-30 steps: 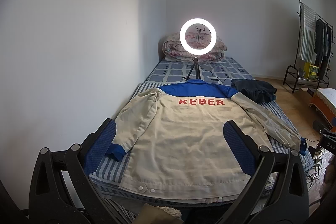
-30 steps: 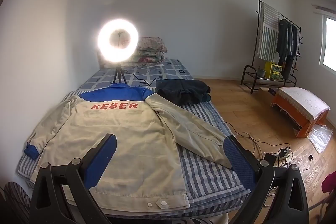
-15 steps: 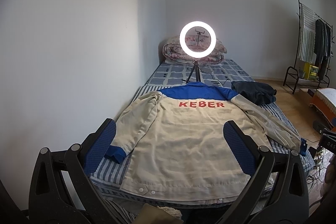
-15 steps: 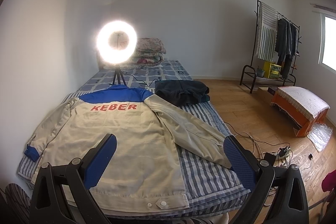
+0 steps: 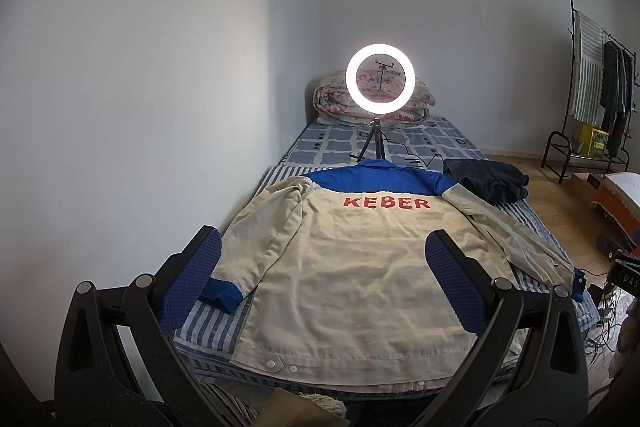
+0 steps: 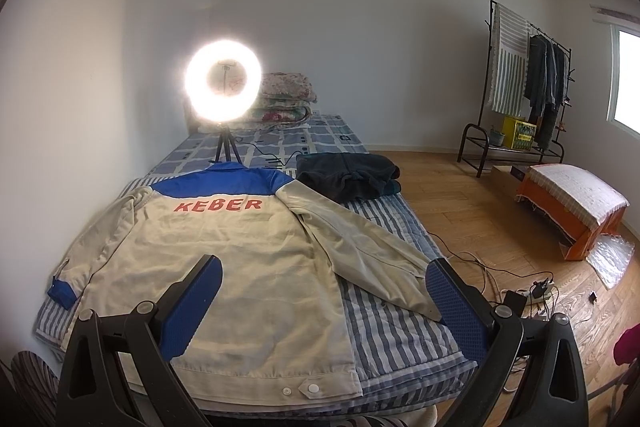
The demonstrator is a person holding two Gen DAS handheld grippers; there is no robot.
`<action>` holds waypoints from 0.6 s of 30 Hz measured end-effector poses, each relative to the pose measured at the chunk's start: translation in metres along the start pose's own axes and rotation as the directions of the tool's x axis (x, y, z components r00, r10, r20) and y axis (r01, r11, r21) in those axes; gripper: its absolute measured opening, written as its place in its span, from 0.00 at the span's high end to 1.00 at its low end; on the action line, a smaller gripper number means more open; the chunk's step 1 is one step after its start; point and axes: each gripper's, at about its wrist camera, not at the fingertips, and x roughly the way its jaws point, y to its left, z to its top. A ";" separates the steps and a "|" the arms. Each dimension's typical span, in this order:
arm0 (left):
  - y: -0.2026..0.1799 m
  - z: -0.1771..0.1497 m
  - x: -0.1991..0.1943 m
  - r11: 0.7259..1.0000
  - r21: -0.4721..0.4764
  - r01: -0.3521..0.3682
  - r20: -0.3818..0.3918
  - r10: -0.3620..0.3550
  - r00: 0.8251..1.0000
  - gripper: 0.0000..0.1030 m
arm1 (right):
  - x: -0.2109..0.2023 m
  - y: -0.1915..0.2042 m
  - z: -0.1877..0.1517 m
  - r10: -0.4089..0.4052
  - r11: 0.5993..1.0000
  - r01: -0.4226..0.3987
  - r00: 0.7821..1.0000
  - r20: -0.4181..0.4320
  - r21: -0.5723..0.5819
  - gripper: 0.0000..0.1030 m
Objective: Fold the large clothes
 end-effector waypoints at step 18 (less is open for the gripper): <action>0.003 -0.002 0.000 1.000 0.002 -0.003 0.004 0.003 1.000 0.00 | 0.001 0.003 0.001 0.005 1.000 -0.005 1.000 0.000 -0.001 0.00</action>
